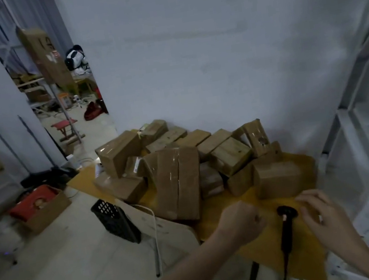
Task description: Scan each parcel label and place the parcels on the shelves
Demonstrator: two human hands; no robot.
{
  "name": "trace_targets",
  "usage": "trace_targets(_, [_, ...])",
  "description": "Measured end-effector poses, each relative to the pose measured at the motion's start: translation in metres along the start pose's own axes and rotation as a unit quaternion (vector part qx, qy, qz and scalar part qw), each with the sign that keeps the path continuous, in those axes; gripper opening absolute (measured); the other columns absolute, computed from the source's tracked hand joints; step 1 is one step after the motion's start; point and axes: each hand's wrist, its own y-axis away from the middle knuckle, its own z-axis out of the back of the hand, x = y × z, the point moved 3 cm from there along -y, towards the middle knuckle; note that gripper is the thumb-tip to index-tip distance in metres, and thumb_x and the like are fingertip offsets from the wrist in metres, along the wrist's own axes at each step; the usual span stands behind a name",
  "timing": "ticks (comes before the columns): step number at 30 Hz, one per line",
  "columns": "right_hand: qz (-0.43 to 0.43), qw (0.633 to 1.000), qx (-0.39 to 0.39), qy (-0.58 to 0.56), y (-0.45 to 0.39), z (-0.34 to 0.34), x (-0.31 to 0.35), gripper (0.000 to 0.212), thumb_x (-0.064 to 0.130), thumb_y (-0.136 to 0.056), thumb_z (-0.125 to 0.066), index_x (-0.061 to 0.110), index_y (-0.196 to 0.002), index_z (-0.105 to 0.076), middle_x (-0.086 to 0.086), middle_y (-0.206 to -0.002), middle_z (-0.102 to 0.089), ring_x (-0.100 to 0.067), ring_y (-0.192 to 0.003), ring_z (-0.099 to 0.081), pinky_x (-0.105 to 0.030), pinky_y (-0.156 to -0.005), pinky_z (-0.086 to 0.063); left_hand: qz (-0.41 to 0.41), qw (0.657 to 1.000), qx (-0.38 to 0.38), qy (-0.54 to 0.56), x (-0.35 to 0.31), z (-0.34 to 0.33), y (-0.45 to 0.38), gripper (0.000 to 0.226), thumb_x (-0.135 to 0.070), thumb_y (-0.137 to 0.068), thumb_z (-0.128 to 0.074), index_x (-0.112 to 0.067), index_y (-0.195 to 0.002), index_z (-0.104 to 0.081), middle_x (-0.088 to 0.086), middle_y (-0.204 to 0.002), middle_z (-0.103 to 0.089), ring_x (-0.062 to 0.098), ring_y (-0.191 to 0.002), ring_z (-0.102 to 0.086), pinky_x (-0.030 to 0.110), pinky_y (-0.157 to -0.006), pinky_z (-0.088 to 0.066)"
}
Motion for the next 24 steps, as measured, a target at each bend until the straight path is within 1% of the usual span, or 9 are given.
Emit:
trace_targets(3, [-0.031,0.999,0.019,-0.013,-0.028,-0.024,0.003,0.021,0.003,-0.092,-0.057,0.021,-0.102,-0.060,0.006,-0.106,-0.050,-0.005,-0.093,-0.051,-0.013,-0.073,-0.040,0.031,0.999,-0.007,-0.012,0.046,0.012,-0.002,0.045,-0.039,-0.100,-0.042,-0.007,-0.072,-0.058,0.002,-0.058,-0.044,0.017,-0.050,-0.043,0.026,-0.045,-0.031])
trace_targets(5, [-0.057,0.997,0.045,-0.009,-0.046,-0.047,0.004,0.023,0.004,-0.092,-0.057,0.023,-0.103,-0.059,0.006,-0.107,-0.049,-0.009,-0.094,-0.053,-0.021,-0.078,-0.044,0.047,0.999,-0.008,-0.018,0.077,0.018,-0.005,0.046,-0.040,-0.100,-0.041,-0.010,-0.067,-0.050,0.003,-0.056,-0.039,0.020,-0.049,-0.040,0.025,-0.044,-0.028])
trace_targets(7, [-0.074,0.994,0.079,0.000,-0.066,-0.074,0.007,0.024,0.007,-0.092,-0.057,0.026,-0.106,-0.056,0.006,-0.111,-0.048,-0.009,-0.096,-0.053,-0.022,-0.080,-0.042,0.061,0.998,0.009,-0.026,0.108,0.022,-0.011,0.046,-0.041,-0.100,-0.041,-0.010,-0.067,-0.049,0.006,-0.061,-0.044,0.023,-0.054,-0.046,0.026,-0.049,-0.034])
trace_targets(10, [-0.094,0.988,0.124,-0.005,-0.100,-0.118,0.020,0.024,0.009,-0.092,-0.059,0.026,-0.109,-0.055,0.005,-0.112,-0.047,-0.007,-0.096,-0.052,-0.017,-0.076,-0.039,0.077,0.996,0.034,-0.031,0.157,0.032,-0.022,0.044,-0.040,-0.100,-0.041,-0.010,-0.071,-0.057,0.004,-0.066,-0.052,0.021,-0.060,-0.052,0.031,-0.056,-0.043])
trace_targets(12, [-0.108,0.984,0.143,-0.016,-0.130,-0.145,0.032,0.025,0.016,-0.092,-0.061,0.025,-0.114,-0.055,0.007,-0.114,-0.047,-0.008,-0.101,-0.051,-0.018,-0.084,-0.041,0.088,0.995,0.037,-0.009,0.194,0.046,-0.032,0.043,-0.039,-0.100,-0.041,-0.009,-0.077,-0.060,0.004,-0.071,-0.057,0.020,-0.062,-0.054,0.031,-0.059,-0.047])
trace_targets(14, [-0.133,0.975,0.175,-0.020,-0.164,-0.171,0.042,0.031,0.028,-0.092,-0.062,0.027,-0.122,-0.053,0.007,-0.121,-0.046,-0.008,-0.105,-0.050,-0.020,-0.088,-0.043,0.097,0.994,0.038,0.026,0.229,0.059,-0.045,0.039,-0.039,-0.100,-0.042,-0.011,-0.085,-0.063,0.003,-0.080,-0.065,0.018,-0.069,-0.063,0.033,-0.069,-0.056])
trace_targets(16, [-0.157,0.964,0.212,-0.032,-0.192,-0.194,0.057,0.041,0.038,-0.091,-0.062,0.029,-0.128,-0.047,0.006,-0.126,-0.045,-0.008,-0.108,-0.049,-0.019,-0.085,-0.042,0.096,0.993,0.046,0.043,0.257,0.072,-0.057,0.034,-0.038,-0.100,-0.043,-0.014,-0.083,-0.061,0.000,-0.080,-0.064,0.016,-0.070,-0.064,0.030,-0.073,-0.055])
trace_targets(21, [-0.180,0.959,0.204,-0.077,-0.255,-0.234,0.091,0.070,0.036,-0.084,-0.071,0.020,-0.142,-0.036,-0.002,-0.138,-0.044,-0.018,-0.122,-0.049,-0.024,-0.091,-0.047,0.069,0.997,0.014,0.019,0.313,0.099,-0.089,0.024,-0.034,-0.101,-0.043,-0.026,-0.080,-0.051,-0.012,-0.067,-0.047,0.002,-0.055,-0.045,0.014,-0.055,-0.037])
trace_targets(24, [-0.185,0.956,0.196,-0.116,-0.287,-0.246,0.107,0.077,0.034,-0.081,-0.074,0.017,-0.144,-0.034,-0.002,-0.140,-0.045,-0.017,-0.124,-0.045,-0.026,-0.097,-0.040,0.079,0.997,-0.009,0.008,0.349,0.104,-0.113,0.025,-0.039,-0.099,-0.044,-0.021,-0.090,-0.058,-0.008,-0.080,-0.059,0.005,-0.067,-0.056,0.021,-0.060,-0.049])
